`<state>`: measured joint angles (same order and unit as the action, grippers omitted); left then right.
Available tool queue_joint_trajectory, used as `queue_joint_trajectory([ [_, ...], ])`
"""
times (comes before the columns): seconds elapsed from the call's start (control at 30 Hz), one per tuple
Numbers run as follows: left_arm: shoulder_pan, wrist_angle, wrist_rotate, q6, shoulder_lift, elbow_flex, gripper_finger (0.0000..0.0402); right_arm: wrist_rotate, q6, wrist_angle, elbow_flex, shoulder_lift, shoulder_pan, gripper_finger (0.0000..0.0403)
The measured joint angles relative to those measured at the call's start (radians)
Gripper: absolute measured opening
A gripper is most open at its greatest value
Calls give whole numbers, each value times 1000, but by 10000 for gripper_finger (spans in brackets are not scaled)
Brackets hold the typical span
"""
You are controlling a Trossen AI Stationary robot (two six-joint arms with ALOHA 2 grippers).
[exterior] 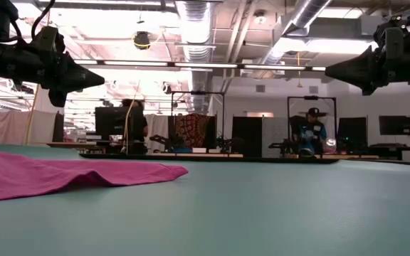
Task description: Roll towel
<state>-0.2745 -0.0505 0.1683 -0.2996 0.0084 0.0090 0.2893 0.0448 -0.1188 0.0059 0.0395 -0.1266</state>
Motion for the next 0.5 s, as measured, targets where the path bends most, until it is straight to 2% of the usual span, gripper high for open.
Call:
queue_joint_trajectory([
  [0.4,0,0,0,0,0,0,0,0,0,-1,0,0,0,67],
  [0.5,0,-2,3,0,0,0,0,0,74,-1,0,0,0,67],
])
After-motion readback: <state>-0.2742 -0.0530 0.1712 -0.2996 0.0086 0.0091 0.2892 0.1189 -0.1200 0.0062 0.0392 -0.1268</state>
